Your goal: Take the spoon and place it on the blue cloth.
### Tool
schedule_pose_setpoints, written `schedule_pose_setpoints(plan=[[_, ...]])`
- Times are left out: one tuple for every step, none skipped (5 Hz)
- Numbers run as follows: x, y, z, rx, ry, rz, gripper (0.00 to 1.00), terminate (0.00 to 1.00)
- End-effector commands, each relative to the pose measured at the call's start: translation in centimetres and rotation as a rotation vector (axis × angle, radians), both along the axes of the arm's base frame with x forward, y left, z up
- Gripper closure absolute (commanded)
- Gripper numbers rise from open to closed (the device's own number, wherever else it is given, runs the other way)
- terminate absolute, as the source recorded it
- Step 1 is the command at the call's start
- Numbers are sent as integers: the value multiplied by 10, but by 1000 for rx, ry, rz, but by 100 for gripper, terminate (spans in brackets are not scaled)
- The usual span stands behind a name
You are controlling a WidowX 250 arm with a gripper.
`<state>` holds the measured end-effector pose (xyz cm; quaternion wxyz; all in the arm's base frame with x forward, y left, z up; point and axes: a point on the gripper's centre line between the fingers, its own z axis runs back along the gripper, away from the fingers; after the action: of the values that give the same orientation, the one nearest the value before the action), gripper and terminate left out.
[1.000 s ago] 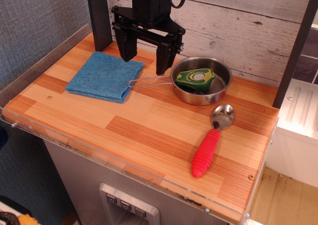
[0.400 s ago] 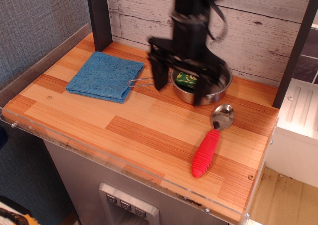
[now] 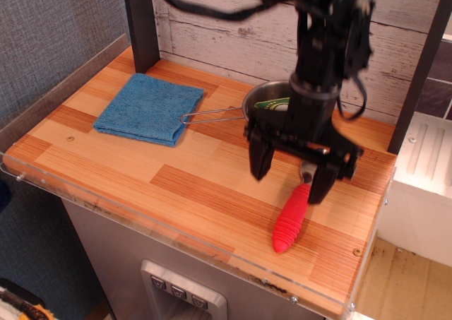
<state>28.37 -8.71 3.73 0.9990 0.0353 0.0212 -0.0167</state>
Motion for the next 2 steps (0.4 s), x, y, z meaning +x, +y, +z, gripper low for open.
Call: schedule_pose_setpoints(plan=[[-4, -4, -23, 26, -38, 97, 0, 0], [-6, -7, -27, 17, -60, 115, 0, 0]])
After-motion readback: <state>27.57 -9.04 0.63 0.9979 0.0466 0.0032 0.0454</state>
